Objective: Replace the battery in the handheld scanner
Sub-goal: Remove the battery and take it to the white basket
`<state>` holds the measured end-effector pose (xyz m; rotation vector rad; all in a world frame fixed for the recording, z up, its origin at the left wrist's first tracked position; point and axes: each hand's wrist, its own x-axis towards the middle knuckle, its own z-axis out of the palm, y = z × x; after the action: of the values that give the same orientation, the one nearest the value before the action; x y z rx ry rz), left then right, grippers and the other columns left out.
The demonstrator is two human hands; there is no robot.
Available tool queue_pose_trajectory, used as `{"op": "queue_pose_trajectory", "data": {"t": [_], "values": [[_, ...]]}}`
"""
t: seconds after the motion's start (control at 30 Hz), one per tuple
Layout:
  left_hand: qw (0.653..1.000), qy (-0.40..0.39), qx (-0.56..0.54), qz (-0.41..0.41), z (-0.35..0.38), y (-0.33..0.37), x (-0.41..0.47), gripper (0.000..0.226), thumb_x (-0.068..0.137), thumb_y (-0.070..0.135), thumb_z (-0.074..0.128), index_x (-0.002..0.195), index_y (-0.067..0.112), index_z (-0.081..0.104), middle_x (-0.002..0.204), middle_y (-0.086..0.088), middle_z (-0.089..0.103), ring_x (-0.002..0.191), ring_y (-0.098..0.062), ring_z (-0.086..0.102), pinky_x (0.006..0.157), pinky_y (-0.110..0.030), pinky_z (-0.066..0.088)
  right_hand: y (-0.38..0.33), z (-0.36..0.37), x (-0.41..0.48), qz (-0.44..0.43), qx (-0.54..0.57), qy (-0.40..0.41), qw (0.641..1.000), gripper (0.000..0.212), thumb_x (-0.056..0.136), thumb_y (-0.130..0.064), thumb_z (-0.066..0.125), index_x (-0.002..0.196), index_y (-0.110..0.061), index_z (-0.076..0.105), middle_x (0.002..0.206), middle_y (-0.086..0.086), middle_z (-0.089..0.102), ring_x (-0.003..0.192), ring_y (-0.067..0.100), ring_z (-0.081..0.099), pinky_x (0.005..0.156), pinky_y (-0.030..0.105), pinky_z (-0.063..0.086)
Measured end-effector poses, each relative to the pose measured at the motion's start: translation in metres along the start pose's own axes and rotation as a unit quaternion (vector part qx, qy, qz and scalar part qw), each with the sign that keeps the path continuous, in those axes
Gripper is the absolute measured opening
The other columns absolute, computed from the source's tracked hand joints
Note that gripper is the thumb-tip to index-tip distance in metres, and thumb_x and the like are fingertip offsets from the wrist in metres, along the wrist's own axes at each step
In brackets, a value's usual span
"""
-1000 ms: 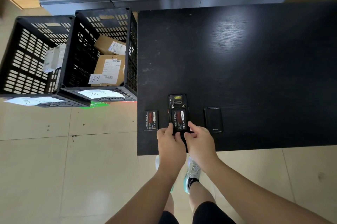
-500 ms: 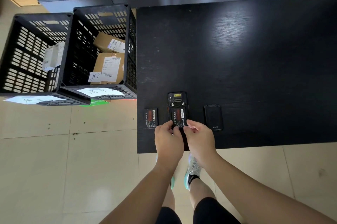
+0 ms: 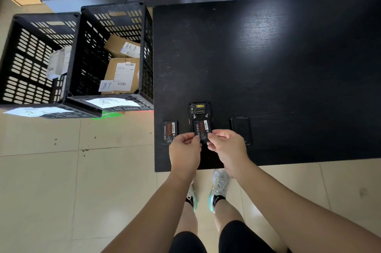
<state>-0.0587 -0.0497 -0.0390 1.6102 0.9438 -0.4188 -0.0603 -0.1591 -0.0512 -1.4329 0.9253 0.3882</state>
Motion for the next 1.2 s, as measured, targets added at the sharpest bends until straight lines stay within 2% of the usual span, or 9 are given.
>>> {"op": "queue_pose_trajectory", "data": {"t": [0.2,0.33,0.47,0.6,0.77,0.97,1.2], "values": [[1.0,-0.02,-0.013,0.006,-0.005,0.012,-0.011,0.017,0.089,0.012,0.067,0.105,0.015,0.07,0.082,-0.003,0.077,0.079,-0.02,0.075,0.08,-0.035,0.062,-0.006,-0.003,-0.008,0.004,0.025,-0.007,1.0,0.016,0.087,-0.01,0.072,0.103,-0.01,0.071,0.089,0.009,0.075,0.08,0.019,0.074,0.075,0.027,0.06],[0.999,-0.036,-0.004,0.033,-0.01,0.027,-0.023,0.011,0.084,0.016,0.068,0.091,0.024,0.07,0.078,-0.001,0.078,0.077,-0.021,0.076,0.082,-0.043,0.062,-0.021,-0.006,-0.021,-0.003,0.048,-0.006,0.999,0.015,0.087,-0.007,0.072,0.101,-0.01,0.07,0.089,0.009,0.075,0.078,0.016,0.074,0.07,0.022,0.058],[0.996,-0.049,-0.011,0.067,-0.012,0.058,-0.043,0.013,0.082,0.017,0.069,0.093,0.023,0.072,0.08,0.0,0.079,0.078,-0.02,0.076,0.084,-0.045,0.061,-0.05,-0.012,-0.039,-0.02,0.073,0.008,0.997,0.016,0.086,-0.007,0.073,0.101,-0.01,0.072,0.088,0.008,0.076,0.077,0.016,0.075,0.074,0.026,0.06],[0.989,-0.077,-0.01,0.129,-0.005,0.096,-0.069,0.015,0.084,0.014,0.069,0.083,0.029,0.07,0.081,0.001,0.078,0.078,-0.017,0.076,0.081,-0.041,0.062,-0.089,-0.029,-0.066,-0.064,0.128,0.028,0.989,0.015,0.086,-0.004,0.072,0.1,-0.007,0.071,0.089,0.009,0.075,0.078,0.017,0.073,0.074,0.027,0.06],[0.971,-0.138,0.008,0.194,0.022,0.14,-0.11,0.016,0.086,0.012,0.07,0.088,0.028,0.07,0.086,0.002,0.076,0.08,-0.013,0.073,0.081,-0.035,0.061,-0.129,-0.071,-0.104,-0.127,0.191,0.083,0.97,0.013,0.087,-0.003,0.07,0.097,-0.01,0.069,0.089,0.008,0.075,0.081,0.02,0.074,0.079,0.032,0.061],[0.933,-0.272,0.042,0.232,0.083,0.165,-0.181,0.014,0.087,0.008,0.069,0.096,0.018,0.073,0.091,-0.003,0.076,0.081,-0.016,0.074,0.071,-0.025,0.059,-0.144,-0.158,-0.143,-0.175,0.266,0.188,0.929,0.014,0.085,-0.003,0.072,0.098,-0.008,0.07,0.089,0.008,0.076,0.08,0.021,0.075,0.079,0.035,0.062],[0.848,-0.446,0.128,0.256,0.175,0.144,-0.295,0.015,0.087,0.007,0.07,0.099,0.015,0.074,0.089,-0.005,0.079,0.087,-0.023,0.076,0.082,-0.038,0.062,-0.114,-0.289,-0.201,-0.208,0.338,0.321,0.86,0.012,0.087,-0.009,0.072,0.098,-0.014,0.069,0.091,0.005,0.076,0.075,0.016,0.076,0.078,0.033,0.061]]}}
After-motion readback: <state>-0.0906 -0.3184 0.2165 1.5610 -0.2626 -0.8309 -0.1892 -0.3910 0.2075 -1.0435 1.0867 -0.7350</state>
